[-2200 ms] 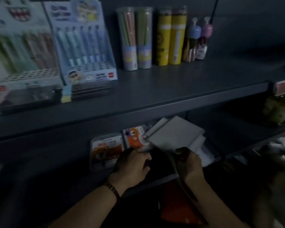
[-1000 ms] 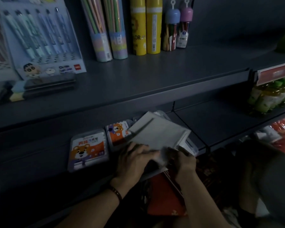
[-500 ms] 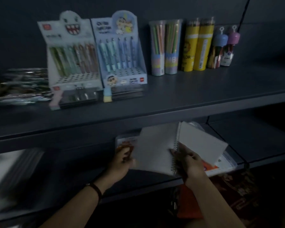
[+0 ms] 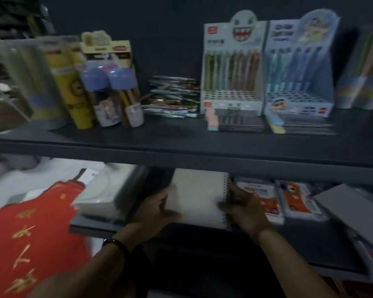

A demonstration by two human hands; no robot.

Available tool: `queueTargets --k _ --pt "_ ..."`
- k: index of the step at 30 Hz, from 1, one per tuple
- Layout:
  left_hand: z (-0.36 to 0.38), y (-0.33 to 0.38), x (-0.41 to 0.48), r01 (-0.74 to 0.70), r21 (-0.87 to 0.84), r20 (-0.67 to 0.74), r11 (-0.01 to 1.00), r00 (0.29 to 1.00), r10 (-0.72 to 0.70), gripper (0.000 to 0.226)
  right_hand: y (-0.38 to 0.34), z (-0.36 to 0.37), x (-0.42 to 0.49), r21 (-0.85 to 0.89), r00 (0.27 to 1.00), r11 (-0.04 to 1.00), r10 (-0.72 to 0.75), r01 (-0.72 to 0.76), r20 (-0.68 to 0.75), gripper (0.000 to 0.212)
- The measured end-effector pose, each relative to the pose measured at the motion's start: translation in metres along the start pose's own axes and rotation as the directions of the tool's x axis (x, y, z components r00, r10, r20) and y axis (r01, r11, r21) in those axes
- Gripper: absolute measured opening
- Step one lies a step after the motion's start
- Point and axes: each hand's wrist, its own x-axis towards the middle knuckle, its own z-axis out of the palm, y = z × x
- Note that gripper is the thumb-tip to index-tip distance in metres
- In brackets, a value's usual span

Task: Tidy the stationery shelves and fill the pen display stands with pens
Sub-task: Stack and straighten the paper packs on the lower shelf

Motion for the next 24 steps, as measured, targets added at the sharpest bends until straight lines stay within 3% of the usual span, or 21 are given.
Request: queueTargets --k 3,6,10,14,18,21,22,24 --pt "-0.050 -0.014 -0.004 0.043 0.118 -0.064 0.992 0.997 -0.035 0.112 -0.002 0.050 0.010 -0.100 0.995 0.993 -0.046 0.055 0.092 0.063" --pt "-0.093 -0.020 -0.004 0.085 0.194 -0.100 0.977 0.993 -0.066 0.091 -0.001 0.101 0.022 -0.149 0.985 0.979 -0.122 0.139 0.120 0.051" --pt "-0.140 -0.045 0.000 0.067 0.195 -0.167 0.978 0.985 -0.034 0.060 -0.009 0.170 0.047 -0.155 0.990 0.981 -0.102 0.116 0.094 0.042" --pt "-0.180 -0.079 0.008 0.069 0.316 -0.256 0.946 0.967 0.015 0.073 -0.026 0.232 0.074 -0.253 0.996 0.964 -0.071 0.082 0.050 0.036" --pt "-0.202 -0.119 0.020 -0.002 0.056 -0.415 0.998 0.909 0.025 0.087 -0.027 0.282 0.106 -0.237 0.998 0.970 0.055 -0.050 0.015 0.020" --pt "-0.200 -0.130 0.024 -0.029 -0.213 -0.529 0.977 0.844 -0.090 0.080 -0.018 0.310 0.132 -0.086 0.972 0.969 0.233 -0.230 0.026 0.042" --pt "-0.198 -0.135 0.025 0.008 -0.219 -0.507 0.976 0.853 -0.121 0.081 -0.020 0.315 0.132 -0.055 0.959 0.959 0.280 -0.277 0.050 0.040" --pt "-0.195 -0.151 0.025 0.127 -0.036 -0.412 0.991 0.902 -0.131 0.092 -0.025 0.322 0.128 -0.023 0.935 0.938 0.346 -0.345 0.083 0.017"
